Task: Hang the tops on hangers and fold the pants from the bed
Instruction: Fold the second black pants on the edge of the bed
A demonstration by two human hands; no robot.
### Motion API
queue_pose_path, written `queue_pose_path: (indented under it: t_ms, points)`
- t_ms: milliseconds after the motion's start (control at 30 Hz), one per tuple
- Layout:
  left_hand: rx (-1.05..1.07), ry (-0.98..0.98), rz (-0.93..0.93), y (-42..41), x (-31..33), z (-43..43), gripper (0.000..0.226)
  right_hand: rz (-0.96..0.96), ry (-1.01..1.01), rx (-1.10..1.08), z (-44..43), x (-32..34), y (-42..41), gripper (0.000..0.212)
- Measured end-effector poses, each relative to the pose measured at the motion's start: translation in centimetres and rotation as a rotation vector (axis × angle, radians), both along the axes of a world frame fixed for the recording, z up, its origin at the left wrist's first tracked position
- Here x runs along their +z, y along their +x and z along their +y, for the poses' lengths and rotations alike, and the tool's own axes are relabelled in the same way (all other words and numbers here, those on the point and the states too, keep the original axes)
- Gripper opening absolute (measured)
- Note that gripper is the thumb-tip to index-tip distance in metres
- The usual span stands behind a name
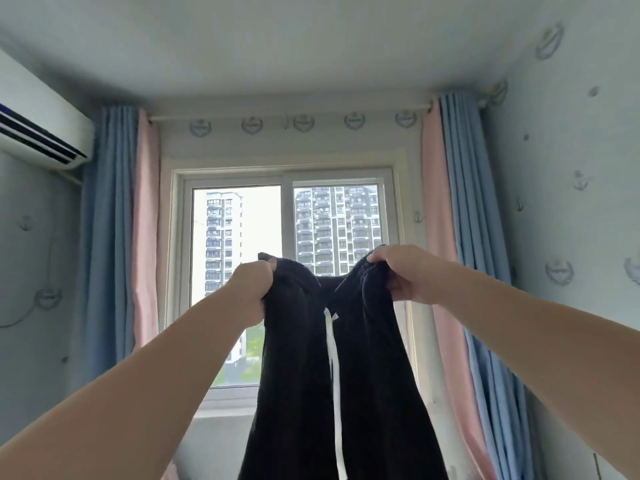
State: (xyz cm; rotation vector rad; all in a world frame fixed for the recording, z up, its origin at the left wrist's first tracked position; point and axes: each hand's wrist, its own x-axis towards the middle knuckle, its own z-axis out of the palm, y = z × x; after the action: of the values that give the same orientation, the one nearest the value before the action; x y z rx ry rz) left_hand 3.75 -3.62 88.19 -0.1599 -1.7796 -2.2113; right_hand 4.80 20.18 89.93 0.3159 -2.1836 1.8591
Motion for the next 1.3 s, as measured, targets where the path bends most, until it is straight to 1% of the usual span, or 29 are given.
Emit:
queue_pose_path:
  t_ms: [33, 100, 200, 233, 333, 400, 467, 533, 567, 633, 667, 700, 733, 767, 800, 833, 867, 900, 933, 1000, 1067, 1167, 1300]
  points:
    - [-0.03, 0.004, 0.02, 0.5, 0.3, 0.6, 0.029, 0.031, 0.015, 0.026, -0.8, 0.3, 0.4, 0.009]
    - [-0.082, -0.012, 0.065, 1.6, 0.7, 1.9, 0.029, 0.079, 0.022, 0.079, -2.5, 0.8, 1.1, 0.01]
    - [-0.152, -0.111, 0.12, 3.4, 0.7, 3.0, 0.026, 0.144, 0.087, 0.082, -4.5, 1.4, 1.7, 0.016]
    - [-0.175, -0.159, 0.14, 3.9, 0.7, 3.0, 0.029, 0.162, 0.105, 0.075, -4.8, 1.8, 1.9, 0.02]
    - [-0.223, -0.271, 0.215, 4.6, 0.2, 2.1, 0.049, 0.186, 0.147, 0.098, -5.2, 2.7, 2.4, 0.034]
    - [-0.219, -0.279, 0.259, 4.3, -0.2, 1.7, 0.053, 0.218, 0.208, 0.095, -5.6, 2.9, 2.7, 0.032]
    - [-0.205, -0.251, 0.284, 4.1, -0.4, 1.7, 0.053, 0.271, 0.267, 0.067, -5.9, 2.9, 2.9, 0.028]
    - [-0.151, -0.204, 0.285, 3.7, -0.1, 1.3, 0.047, 0.337, 0.305, 0.016, -5.7, 2.8, 3.0, 0.03]
    - [-0.131, -0.187, 0.283, 3.5, 0.2, 0.9, 0.042, 0.376, 0.311, -0.033, -5.4, 2.6, 2.8, 0.029]
    - [-0.13, -0.156, 0.281, 3.4, 1.1, -0.3, 0.035, 0.434, 0.345, -0.206, -4.4, 1.8, 2.1, 0.03]
    - [-0.14, -0.132, 0.278, 3.5, 1.7, -1.2, 0.033, 0.408, 0.351, -0.285, -3.8, 1.0, 1.7, 0.043]
    - [-0.151, -0.103, 0.27, 3.5, 2.2, -2.1, 0.032, 0.329, 0.331, -0.309, -3.5, -0.1, 1.3, 0.063]
    - [-0.161, -0.073, 0.259, 3.5, 2.7, -3.2, 0.032, 0.214, 0.284, -0.253, -3.4, -1.2, 1.0, 0.081]
    - [-0.178, -0.049, 0.245, 3.5, 3.1, -4.4, 0.032, 0.099, 0.211, -0.139, -3.6, -2.2, 0.6, 0.091]
    - [-0.203, -0.03, 0.229, 3.4, 3.3, -5.6, 0.032, -0.008, 0.13, 0.009, -4.1, -3.1, 0.3, 0.096]
    - [-0.23, -0.018, 0.216, 3.3, 3.4, -6.8, 0.033, -0.089, 0.064, 0.164, -4.8, -3.7, 0.0, 0.095]
    - [-0.253, -0.013, 0.206, 3.2, 3.4, -8.0, 0.035, -0.129, 0.011, 0.309, -5.7, -4.1, -0.2, 0.089]
    - [-0.269, -0.019, 0.205, 3.0, 3.4, -9.2, 0.035, -0.138, -0.038, 0.409, -7.0, -4.2, -0.2, 0.08]
    - [-0.277, -0.033, 0.21, 2.8, 3.3, -10.5, 0.034, -0.139, -0.076, 0.452, -8.6, -3.9, -0.1, 0.072]
    - [-0.262, -0.081, 0.229, 2.2, 3.2, -13.3, 0.032, -0.105, -0.09, 0.405, -12.0, -3.1, 0.2, 0.057]
    - [-0.18, -0.155, 0.244, 1.5, 3.2, -16.2, 0.031, -0.033, -0.093, 0.264, -15.0, -2.1, 0.1, 0.053]
    - [-0.019, -0.319, 0.257, 0.4, 3.3, -20.3, 0.03, 0.066, -0.056, 0.058, -19.3, -1.3, -0.3, 0.045]
    - [0.104, -0.436, 0.304, -0.1, 3.3, -24.3, 0.028, 0.117, -0.029, -0.065, -24.8, -0.7, -0.3, 0.032]
